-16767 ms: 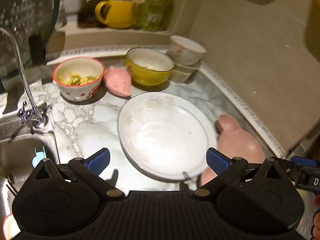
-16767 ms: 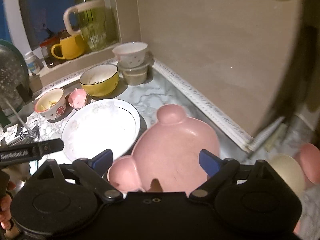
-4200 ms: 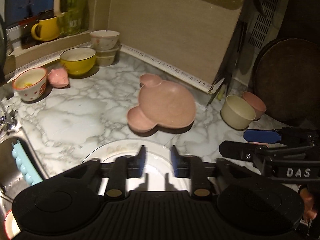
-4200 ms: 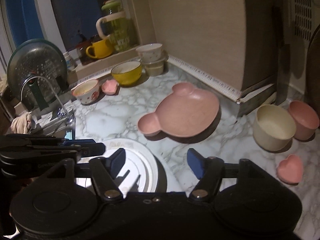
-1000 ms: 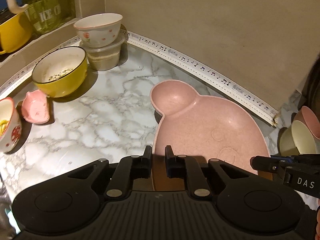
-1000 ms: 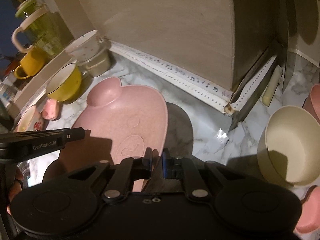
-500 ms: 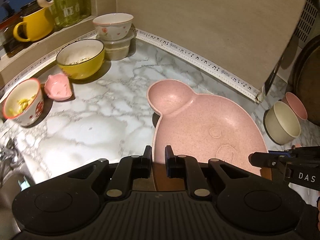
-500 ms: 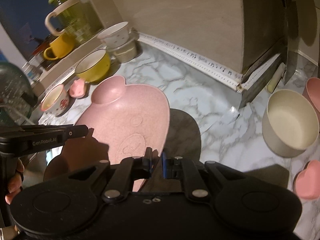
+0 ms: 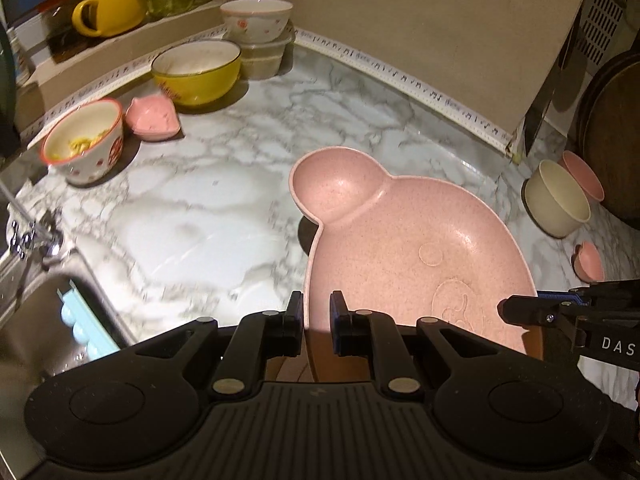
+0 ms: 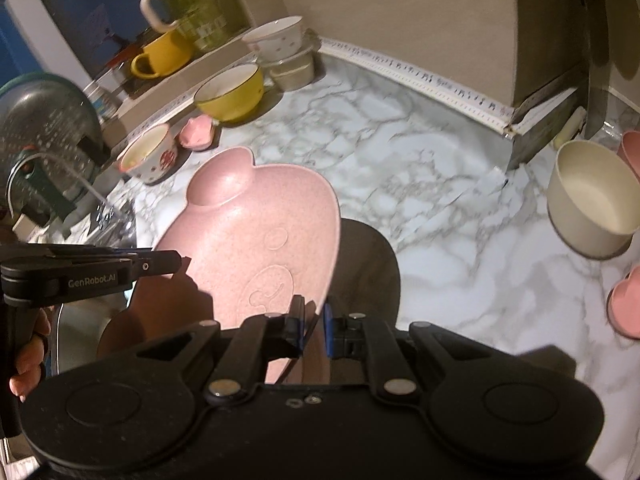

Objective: Organize plates and bowls
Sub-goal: 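Carry the pink bear plate with both grippers over the white plate stack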

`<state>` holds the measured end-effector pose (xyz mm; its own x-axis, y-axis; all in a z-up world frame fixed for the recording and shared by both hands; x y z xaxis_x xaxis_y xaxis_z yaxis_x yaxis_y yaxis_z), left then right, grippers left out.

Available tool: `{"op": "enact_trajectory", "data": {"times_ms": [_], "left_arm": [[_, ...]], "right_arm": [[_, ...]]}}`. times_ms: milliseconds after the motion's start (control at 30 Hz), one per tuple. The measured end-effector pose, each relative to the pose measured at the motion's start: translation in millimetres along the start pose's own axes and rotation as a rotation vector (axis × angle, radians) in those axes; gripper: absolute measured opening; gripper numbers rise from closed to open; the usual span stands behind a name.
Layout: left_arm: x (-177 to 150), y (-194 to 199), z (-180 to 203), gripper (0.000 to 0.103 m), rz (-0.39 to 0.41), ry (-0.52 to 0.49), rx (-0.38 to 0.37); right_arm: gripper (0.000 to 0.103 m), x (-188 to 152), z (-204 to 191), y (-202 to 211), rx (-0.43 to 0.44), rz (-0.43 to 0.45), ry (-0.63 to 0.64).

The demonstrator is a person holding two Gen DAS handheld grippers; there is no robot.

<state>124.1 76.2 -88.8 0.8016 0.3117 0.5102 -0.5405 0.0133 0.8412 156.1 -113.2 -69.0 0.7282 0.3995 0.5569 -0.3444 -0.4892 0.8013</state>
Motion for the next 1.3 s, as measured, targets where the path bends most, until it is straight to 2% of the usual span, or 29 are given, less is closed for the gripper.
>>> {"op": "enact_trajectory", "data": {"times_ms": [567, 1133, 1300], "left_arm": [[-50, 9, -33, 0.013, -0.035, 0.079, 0.015], [-55, 8, -41, 0.013, -0.024, 0.096, 0.046], [-54, 9, -40, 0.013, -0.019, 0.094, 0.054]], "right_arm": [[0.008, -37, -30, -11, 0.039, -0.05, 0.02], [0.008, -46, -33, -32, 0.065, -0.088, 0.019], [0.012, -49, -33, -36, 0.064, -0.094, 0.021]]}}
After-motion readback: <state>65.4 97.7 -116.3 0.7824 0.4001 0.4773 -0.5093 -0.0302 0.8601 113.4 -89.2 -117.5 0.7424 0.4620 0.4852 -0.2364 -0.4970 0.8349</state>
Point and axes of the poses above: each gripper's, at about its wrist camera, not at the fingertips, and y roughly against the way its jaws point, z to its right, x to its top, the point moved 7 cm from there along -y, roughly the way its jaws point, and after that the axes turned 8 degrees about y, right-handed, at the moved point
